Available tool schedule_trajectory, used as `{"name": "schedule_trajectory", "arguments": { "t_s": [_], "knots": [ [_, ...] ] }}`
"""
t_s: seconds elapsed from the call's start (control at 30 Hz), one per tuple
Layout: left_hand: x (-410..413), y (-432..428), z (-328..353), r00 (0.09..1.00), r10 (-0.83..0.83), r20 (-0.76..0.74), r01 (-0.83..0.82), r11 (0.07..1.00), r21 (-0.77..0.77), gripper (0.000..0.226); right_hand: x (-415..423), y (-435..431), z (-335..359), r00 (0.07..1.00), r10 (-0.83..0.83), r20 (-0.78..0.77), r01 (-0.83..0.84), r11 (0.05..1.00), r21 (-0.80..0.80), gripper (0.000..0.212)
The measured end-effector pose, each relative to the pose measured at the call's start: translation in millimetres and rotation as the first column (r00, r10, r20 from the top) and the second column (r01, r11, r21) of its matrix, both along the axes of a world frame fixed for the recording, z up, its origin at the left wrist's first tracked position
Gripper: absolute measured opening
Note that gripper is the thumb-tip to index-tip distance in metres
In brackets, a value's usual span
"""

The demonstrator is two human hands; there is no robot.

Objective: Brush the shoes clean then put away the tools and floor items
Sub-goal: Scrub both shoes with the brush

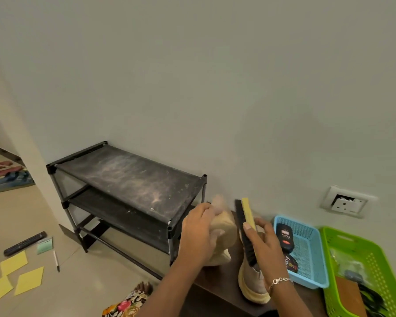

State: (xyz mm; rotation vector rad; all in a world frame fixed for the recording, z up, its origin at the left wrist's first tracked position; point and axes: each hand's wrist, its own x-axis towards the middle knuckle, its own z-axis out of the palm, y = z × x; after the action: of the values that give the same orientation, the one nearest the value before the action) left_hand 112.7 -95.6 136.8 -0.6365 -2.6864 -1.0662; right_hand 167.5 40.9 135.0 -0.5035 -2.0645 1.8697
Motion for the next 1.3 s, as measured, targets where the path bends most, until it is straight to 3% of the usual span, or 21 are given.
{"name": "schedule_trajectory", "arguments": {
  "t_s": [0.1, 0.17, 0.3, 0.37, 0.5, 0.63, 0.73, 0.87, 0.93, 1.0, 1.13, 1.3],
  "knots": [
    [-2.5, 1.5, -5.1, 0.999, 0.014, -0.04, -0.012, 0.999, 0.051, 0.036, 5.8, -15.8, 4.6, 0.994, 0.106, -0.034, -0.087, 0.929, 0.359, 0.025],
    [-3.1, -0.8, -5.3, 0.998, 0.057, -0.025, -0.056, 0.997, 0.054, 0.031, 7.8, -19.3, -0.7, 0.992, 0.121, -0.025, -0.092, 0.859, 0.503, 0.029],
    [-6.0, -13.9, -1.6, 0.994, 0.09, 0.063, -0.097, 0.989, 0.109, 0.033, 3.6, -4.9, -12.4, 0.981, 0.04, 0.192, -0.094, 0.957, 0.276, 0.028],
    [-9.6, -17.9, 2.6, 0.992, 0.08, 0.1, -0.092, 0.989, 0.115, 0.032, 2.8, -12.9, -14.0, 0.984, 0.042, 0.172, -0.084, 0.966, 0.246, 0.022],
    [-12.2, -22.9, 9.0, 0.992, 0.071, 0.101, -0.077, 0.995, 0.062, 0.03, 0.4, -34.1, -13.8, 0.994, 0.104, 0.045, -0.113, 0.934, 0.339, 0.029],
    [-13.5, -35.5, 6.5, 0.997, 0.07, 0.028, -0.069, 0.997, -0.047, 0.038, -3.8, -29.8, -44.0, 0.98, 0.059, 0.192, -0.06, 0.998, 0.001, 0.019],
    [-10.4, -40.2, -1.0, 0.998, 0.06, -0.017, -0.062, 0.984, -0.17, 0.048, -6.0, -47.5, -53.6, 0.979, 0.08, 0.188, -0.045, 0.982, -0.182, 0.02],
    [-6.0, -42.4, -8.5, 0.995, 0.086, -0.043, -0.089, 0.991, -0.096, 0.062, -14.9, -75.4, -42.0, 0.991, 0.135, -0.004, -0.134, 0.991, 0.024, 0.021],
    [-7.6, -44.8, -17.4, 0.989, 0.139, -0.059, -0.144, 0.986, -0.087, 0.055, -16.6, -81.4, -48.3, 0.992, 0.124, -0.01, -0.122, 0.989, 0.085, 0.022],
    [-9.3, -45.9, -23.7, 0.983, 0.165, -0.077, -0.173, 0.979, -0.107, 0.044, -16.5, -81.5, -61.6, 0.995, 0.08, 0.057, -0.081, 0.997, 0.007, 0.023],
    [-13.6, -46.4, -28.7, 0.974, 0.209, -0.087, -0.218, 0.97, -0.108, 0.048, -17.9, -78.4, -91.7, 0.967, 0.017, 0.255, 0.023, 0.988, -0.154, 0.034],
    [-18.6, -41.1, -30.0, 0.964, 0.26, -0.062, -0.264, 0.962, -0.064, 0.05, -25.8, -96.0, -71.3, 0.997, 0.032, 0.072, -0.026, 0.997, -0.077, 0.021]
  ]
}}
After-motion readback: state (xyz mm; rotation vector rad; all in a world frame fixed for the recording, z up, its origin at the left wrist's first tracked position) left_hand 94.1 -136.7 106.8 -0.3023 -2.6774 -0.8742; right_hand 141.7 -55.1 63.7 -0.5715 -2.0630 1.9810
